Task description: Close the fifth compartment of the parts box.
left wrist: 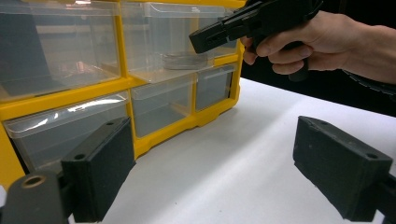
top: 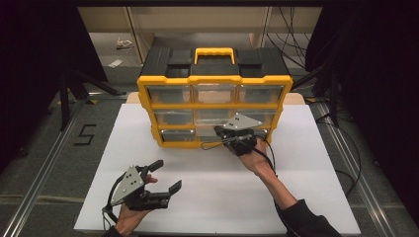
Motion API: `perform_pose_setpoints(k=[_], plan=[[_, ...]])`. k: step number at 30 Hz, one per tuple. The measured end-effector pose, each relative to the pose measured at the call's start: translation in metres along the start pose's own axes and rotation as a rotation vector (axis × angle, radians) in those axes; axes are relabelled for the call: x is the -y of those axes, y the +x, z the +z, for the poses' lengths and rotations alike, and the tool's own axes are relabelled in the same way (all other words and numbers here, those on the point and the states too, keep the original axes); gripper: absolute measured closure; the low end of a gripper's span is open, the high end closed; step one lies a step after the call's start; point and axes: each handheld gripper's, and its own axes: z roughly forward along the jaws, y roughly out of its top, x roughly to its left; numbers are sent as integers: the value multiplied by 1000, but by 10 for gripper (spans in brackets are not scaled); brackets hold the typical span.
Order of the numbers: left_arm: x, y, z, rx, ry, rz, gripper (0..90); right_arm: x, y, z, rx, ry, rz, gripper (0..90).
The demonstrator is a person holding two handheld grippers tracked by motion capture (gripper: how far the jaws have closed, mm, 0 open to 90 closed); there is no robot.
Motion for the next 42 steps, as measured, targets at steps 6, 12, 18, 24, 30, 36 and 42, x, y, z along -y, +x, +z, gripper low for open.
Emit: perform_pose_setpoints(k=[6,12,18,24,30,36,42], plan=[[0,0,0,0,-2,-1,124,-1,-1,2,5,-2,2,900],[0,0,0,0,-3,-1,124,-1,-3,3,12,-4,6,900],[0,0,0,0,0,-1,124,-2,-6,4,18,-6,13,900],[0,0,0,1,-1,-1,125,-2,-7,6,25,-8,17,900],[0,0,0,1,-1,0,125,-2,-9,8,29,-10,22,900],[0,0,0,0,-2,-2,125,-2,-9,9,31,-11,23,900],[0,0,0,0,-3,-1,125,-3,-10,9,33,-12,24,900]])
